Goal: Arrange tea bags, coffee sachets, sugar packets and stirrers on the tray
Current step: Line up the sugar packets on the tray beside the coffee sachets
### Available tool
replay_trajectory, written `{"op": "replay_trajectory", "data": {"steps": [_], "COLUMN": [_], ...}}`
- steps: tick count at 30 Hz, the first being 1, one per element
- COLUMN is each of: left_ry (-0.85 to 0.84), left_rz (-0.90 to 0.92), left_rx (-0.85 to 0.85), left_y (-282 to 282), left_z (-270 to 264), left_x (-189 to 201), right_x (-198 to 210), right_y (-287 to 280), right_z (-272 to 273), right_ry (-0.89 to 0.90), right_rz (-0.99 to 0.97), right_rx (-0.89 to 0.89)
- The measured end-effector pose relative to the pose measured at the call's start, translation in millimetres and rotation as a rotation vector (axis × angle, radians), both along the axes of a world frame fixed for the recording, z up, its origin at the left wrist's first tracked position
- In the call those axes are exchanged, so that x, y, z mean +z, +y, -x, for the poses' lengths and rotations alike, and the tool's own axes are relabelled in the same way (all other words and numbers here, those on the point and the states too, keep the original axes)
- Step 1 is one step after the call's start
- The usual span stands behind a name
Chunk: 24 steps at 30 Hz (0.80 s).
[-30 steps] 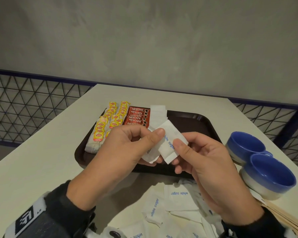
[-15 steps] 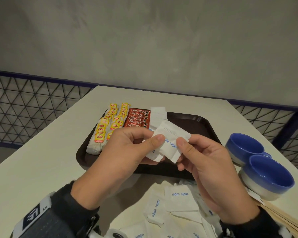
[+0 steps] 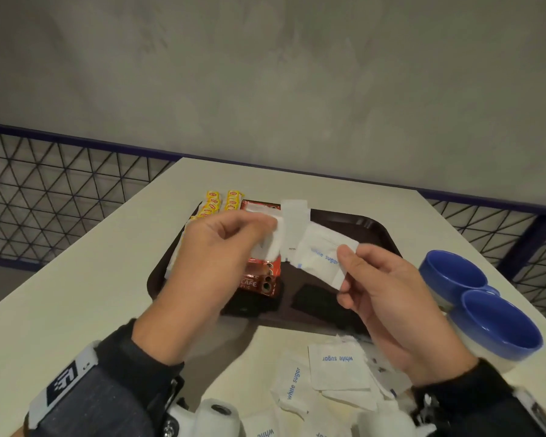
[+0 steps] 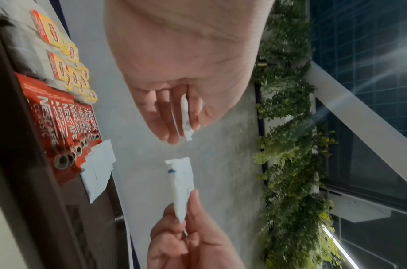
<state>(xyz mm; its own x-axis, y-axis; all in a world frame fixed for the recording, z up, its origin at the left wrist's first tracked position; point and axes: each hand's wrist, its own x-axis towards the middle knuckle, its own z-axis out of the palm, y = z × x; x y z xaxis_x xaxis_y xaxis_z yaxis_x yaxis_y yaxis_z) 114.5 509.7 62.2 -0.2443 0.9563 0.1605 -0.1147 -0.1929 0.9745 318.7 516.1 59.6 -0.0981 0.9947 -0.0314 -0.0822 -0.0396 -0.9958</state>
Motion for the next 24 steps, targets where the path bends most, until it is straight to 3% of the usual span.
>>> {"op": "replay_trajectory", "data": {"steps": [5, 8, 13, 18, 24], "left_ry": [-0.1, -0.143, -0.172, -0.186, -0.163], "left_rz": [-0.037, -0.048, -0.053, -0.064, -0.06], "left_rx": [0.212, 0.239, 0.241, 0.218, 0.199], "left_y": [8, 10, 10, 10, 9], "left_z": [23, 32, 41, 40, 37], "left_x": [5, 7, 11, 12, 12], "right_x": [23, 16, -13, -14, -10], "right_y": [53, 83, 108, 113, 108], "right_z": [7, 7, 2, 5, 19], "right_ry": [-0.381, -0.581, -0.594, -0.542, -0.841], "right_rz": [-0.081, 0.029, 0.248, 0.28, 0.187], "right_rx": [0.079, 0.148, 0.177, 0.148, 0.178]}}
